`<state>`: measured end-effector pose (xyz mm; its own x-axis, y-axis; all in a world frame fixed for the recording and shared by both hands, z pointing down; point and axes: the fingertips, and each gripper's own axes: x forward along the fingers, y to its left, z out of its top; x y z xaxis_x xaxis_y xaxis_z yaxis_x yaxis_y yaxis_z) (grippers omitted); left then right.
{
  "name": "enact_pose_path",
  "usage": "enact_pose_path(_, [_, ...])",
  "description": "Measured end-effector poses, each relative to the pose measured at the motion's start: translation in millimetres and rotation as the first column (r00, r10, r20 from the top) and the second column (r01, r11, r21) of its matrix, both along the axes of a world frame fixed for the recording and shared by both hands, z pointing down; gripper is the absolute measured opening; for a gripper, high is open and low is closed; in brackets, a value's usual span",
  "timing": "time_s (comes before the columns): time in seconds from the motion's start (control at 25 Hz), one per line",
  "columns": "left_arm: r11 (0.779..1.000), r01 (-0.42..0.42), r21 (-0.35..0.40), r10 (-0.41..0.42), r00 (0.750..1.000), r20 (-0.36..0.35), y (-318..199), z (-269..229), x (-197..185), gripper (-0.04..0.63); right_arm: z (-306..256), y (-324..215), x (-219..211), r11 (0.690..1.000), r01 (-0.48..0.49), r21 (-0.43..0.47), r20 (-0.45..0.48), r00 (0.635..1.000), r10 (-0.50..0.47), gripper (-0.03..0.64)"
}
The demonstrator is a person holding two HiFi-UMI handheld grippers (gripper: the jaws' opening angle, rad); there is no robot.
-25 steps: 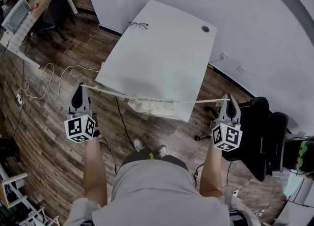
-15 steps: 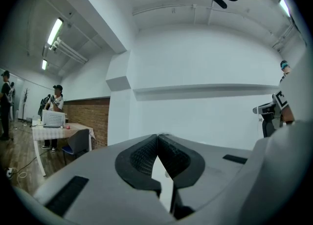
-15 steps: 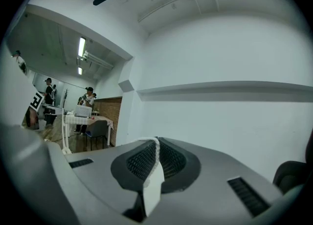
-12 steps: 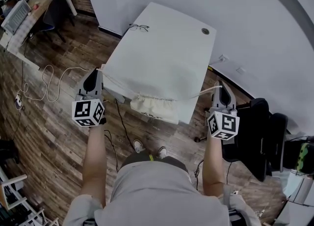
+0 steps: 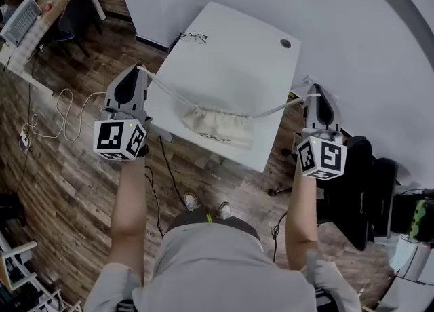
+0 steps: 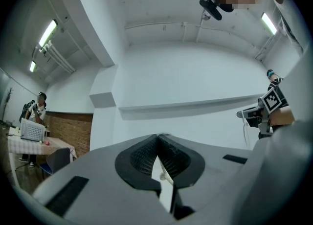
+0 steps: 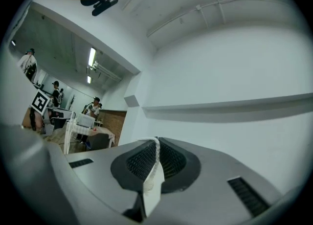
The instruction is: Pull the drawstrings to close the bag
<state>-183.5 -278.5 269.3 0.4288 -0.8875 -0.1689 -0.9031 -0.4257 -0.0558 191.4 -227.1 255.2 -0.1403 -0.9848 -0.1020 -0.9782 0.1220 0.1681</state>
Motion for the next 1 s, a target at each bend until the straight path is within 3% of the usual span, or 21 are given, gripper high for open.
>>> enact_pose_path(0.16, [0.999, -0.01, 0.05, 0.01, 1.0, -0.002, 8.3, -20.8, -1.1, 0.017, -26.3, 10.8, 1.1, 0.997, 0.009, 0.082, 0.015, 1.0, -0.01, 0.035])
enact_pose_path(0.68, [0.997, 0.022, -0.075, -0.023, 1.0, -0.002, 39.8, 49.7, -18.4, 0.017, 55.7, 40.1, 8.0, 0.995, -0.037, -0.095, 0.062, 0.997, 0.043, 0.037])
enact_pose_path(1.0, [0.99, 0.046, -0.136, -0.055, 0.996, -0.064, 70.7, 73.3, -24.1, 0.017, 77.2, 69.7, 21.7, 0.988, -0.052, -0.145, 0.089, 0.994, 0.066, 0.037])
